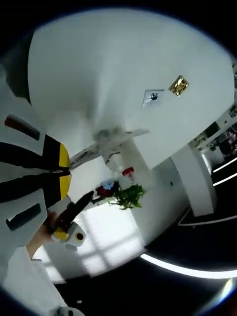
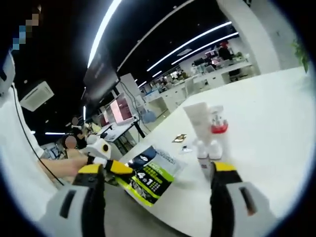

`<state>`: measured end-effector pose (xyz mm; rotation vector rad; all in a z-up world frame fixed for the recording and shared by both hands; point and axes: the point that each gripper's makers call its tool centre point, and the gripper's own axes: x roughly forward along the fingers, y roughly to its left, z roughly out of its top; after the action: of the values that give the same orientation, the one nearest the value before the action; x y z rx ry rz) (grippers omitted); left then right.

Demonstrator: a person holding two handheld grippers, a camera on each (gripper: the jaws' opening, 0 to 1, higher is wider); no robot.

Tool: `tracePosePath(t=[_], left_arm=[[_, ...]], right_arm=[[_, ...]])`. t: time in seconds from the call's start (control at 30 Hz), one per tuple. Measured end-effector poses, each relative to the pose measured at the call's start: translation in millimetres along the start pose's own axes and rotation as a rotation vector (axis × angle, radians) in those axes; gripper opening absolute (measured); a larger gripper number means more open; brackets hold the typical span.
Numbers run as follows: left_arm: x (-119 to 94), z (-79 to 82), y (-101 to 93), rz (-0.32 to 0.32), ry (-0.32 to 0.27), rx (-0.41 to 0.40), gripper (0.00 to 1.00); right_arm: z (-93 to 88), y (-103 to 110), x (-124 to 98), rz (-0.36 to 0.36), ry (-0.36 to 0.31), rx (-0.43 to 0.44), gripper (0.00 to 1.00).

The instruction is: Arrange the skincare products in the storage area until every visible bottle or jar stands upright without overlapping.

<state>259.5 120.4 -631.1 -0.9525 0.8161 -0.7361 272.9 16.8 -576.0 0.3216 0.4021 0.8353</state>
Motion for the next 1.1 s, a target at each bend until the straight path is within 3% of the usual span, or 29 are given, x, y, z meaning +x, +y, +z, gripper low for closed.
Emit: tracePosePath(t=[0.4, 0.5, 0.63, 0.83, 0.93, 1.1], left_arm=[[21, 6.7, 33.5, 0.076, 0.036, -0.027, 0.0], [25, 5.1, 46.2, 0.119, 0.057, -0.025, 0.0], [28, 1.3, 67.9, 0.222, 0.09, 0.019, 0.0], [31, 2.8, 82.7, 0.278, 0.077, 0.04, 0.0], [28, 0.8, 96.2, 0.352, 0.12, 0.156, 0.0], [26, 5.8, 101.9, 0.401, 0.146, 0.326, 0.03]], right_arm=[[-1.3, -21, -7, -0.053, 0.016, -0.005, 0.92], [-1.3, -25, -7, -0.064, 0.016, -0.002, 0.93], [-1.1, -29, -6, -0.074, 0.01, 0.001, 0.93], [-2.1, -34, -4, -0.083, 0.012, 0.009, 0.93], [-1.1, -35, -2, -0.088, 0.008, 0.011, 0.93], [-0.3, -36, 0, -0.092, 0.006, 0.014, 0.93]])
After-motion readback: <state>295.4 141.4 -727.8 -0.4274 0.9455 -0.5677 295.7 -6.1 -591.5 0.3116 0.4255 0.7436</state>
